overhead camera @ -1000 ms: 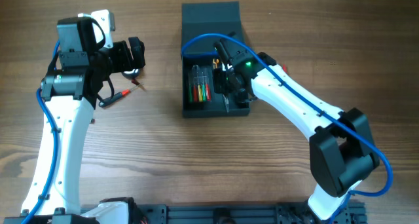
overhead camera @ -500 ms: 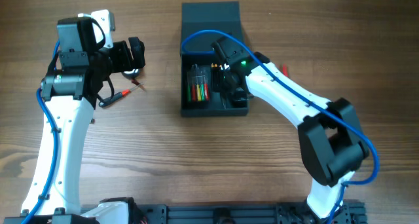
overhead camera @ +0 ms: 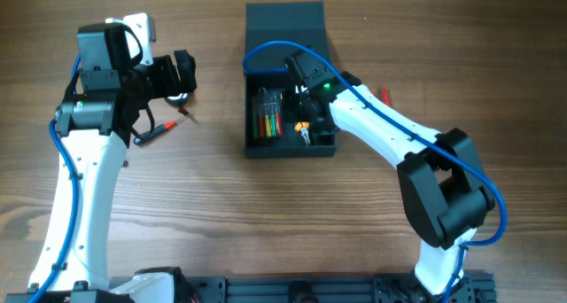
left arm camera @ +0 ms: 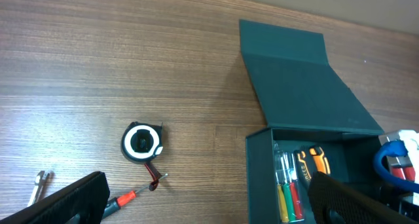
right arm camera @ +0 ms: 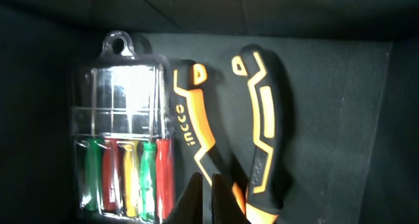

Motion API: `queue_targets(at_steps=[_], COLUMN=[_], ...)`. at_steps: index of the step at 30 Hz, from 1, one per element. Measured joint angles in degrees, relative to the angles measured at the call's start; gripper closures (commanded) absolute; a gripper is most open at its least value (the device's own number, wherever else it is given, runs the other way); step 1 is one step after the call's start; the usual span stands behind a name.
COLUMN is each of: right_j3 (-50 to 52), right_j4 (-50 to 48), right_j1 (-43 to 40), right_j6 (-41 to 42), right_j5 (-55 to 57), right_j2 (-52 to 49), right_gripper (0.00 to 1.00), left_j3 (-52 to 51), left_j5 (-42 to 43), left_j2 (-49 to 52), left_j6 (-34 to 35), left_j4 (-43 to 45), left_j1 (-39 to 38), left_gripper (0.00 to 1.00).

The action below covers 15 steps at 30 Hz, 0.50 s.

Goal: Pack container
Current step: 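Move the pliers into the box and lower them beside the case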

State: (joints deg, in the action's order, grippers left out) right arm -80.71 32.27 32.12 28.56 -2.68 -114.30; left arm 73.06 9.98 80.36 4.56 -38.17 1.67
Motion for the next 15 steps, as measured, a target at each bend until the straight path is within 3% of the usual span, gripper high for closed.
queue_targets(at_steps=[5, 9, 15], right_j3=[0.0, -0.3, -12.5], right_j4=[-1.0, -5.2, 8.3], right_j1=[0.0, 0.0, -0.3], right_j6=[0.3, -8.3, -18.8], right_j5=[0.2, 0.2, 0.7], right_j2=[0.0, 0.0, 1.7], right_gripper=[0.96, 0.96, 0.96], left_j3=[0.0, 0.0, 0.0], left_j5=[0.0, 0.0, 0.0], left_j2=[0.0, 0.0, 0.0], left_j6=[0.0, 0.0, 0.0], left_j4=[0.0, 0.0, 0.0], left_j1=[0.0, 0.0, 0.0], left_gripper=[0.00, 0.00, 0.00])
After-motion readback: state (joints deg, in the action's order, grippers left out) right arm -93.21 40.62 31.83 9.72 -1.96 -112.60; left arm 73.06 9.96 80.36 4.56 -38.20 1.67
